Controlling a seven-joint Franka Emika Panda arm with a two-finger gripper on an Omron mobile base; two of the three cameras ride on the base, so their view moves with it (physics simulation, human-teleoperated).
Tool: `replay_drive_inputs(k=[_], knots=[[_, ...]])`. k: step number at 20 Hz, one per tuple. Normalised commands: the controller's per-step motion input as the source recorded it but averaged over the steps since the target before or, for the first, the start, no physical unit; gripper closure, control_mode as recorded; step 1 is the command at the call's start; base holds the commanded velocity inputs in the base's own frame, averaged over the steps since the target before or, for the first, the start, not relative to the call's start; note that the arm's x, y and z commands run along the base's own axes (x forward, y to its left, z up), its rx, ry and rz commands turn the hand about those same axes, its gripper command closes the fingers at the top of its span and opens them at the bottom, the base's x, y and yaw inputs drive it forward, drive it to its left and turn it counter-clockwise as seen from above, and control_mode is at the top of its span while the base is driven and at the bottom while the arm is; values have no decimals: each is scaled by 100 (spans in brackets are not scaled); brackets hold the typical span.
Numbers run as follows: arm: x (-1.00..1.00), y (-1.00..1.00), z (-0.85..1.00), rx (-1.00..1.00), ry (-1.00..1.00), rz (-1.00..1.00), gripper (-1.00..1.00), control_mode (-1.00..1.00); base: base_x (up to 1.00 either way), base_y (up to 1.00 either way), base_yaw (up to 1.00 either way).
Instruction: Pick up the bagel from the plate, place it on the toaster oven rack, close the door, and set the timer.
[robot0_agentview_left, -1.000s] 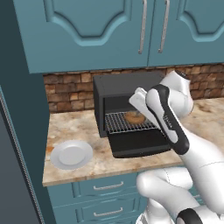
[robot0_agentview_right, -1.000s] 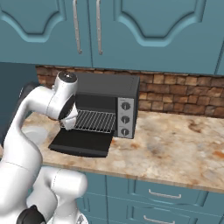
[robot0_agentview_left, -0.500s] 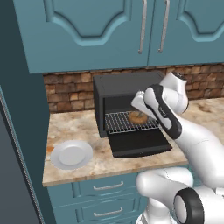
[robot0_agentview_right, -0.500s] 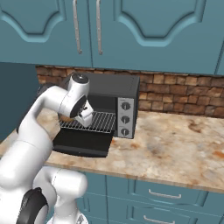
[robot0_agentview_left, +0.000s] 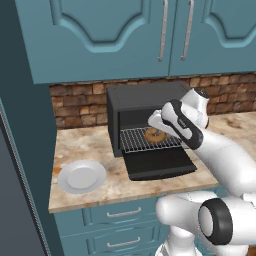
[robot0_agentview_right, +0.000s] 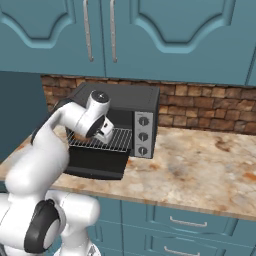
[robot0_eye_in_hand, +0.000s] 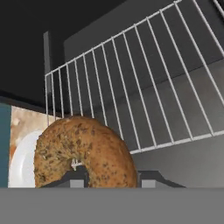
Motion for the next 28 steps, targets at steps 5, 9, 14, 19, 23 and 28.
replay_drive_inputs(k=[5, 9, 14, 19, 23, 28], knots=[[36, 0, -16, 0, -3, 10, 100, -100, 0, 0, 0], [39, -3, -1, 0, 0, 9, 100, -100, 0, 0, 0], [24, -12, -13, 0, 0, 4, 100, -100, 0, 0, 0], [21, -13, -23, 0, 0, 3, 100, -100, 0, 0, 0], [14, -8, -22, 0, 0, 5, 100, -100, 0, 0, 0], [20, -3, -19, 0, 0, 4, 100, -100, 0, 0, 0]])
